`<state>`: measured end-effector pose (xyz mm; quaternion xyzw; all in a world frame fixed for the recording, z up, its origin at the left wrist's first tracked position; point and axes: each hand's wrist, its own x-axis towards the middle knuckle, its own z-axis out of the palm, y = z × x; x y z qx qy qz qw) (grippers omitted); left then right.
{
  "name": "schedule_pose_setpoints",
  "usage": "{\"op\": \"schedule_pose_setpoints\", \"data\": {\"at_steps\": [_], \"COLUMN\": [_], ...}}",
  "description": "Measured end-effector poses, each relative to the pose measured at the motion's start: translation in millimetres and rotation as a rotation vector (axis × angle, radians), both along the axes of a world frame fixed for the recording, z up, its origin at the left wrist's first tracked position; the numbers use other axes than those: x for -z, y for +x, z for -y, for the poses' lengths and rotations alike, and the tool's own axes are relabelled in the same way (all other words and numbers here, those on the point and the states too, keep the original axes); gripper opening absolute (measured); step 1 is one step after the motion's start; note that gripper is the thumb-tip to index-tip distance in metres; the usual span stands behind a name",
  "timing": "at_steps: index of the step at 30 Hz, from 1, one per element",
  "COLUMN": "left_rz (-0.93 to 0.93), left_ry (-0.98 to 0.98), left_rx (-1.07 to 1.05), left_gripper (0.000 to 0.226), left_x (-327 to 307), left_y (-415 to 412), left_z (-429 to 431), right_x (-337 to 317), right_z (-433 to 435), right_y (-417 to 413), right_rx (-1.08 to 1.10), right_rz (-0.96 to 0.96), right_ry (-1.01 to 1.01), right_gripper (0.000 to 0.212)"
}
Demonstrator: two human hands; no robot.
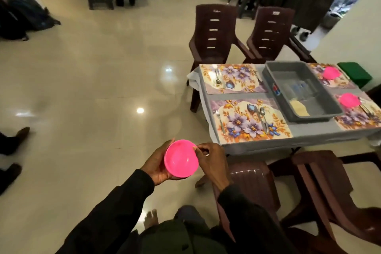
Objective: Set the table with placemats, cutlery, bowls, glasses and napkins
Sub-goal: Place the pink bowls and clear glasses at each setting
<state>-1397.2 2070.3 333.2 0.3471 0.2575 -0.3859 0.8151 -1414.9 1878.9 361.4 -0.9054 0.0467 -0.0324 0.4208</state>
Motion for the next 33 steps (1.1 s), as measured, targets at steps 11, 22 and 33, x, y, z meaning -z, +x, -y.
{"op": "schedule_pose_setpoints", "data": {"at_steps": [11,22,33], "left_rz": [-0.057,-0.084,-0.149], "left_ry": [-0.007,0.021,0.041], "left_rx": [0.185,0.159,0.180], "left_gripper": [0.054,0.051,0.061], "left_x": [19.4,25.3,32.5], "left_y": [152.5,291.6,331.0], "left_z": [68.5,121.0,146.9], "right_x": [16.9,53.1,139.0], "right_z": [77.4,210.9,247.3], "right_y": [106.8,206.4,231.2], "right_rx": [0.278,0.647,0.918], "right_rz": [0.029,-0.099,-0.347], "right_ry": [0.068,0.222,0.244], "right_gripper": [0.031,0.026,0.017]}}
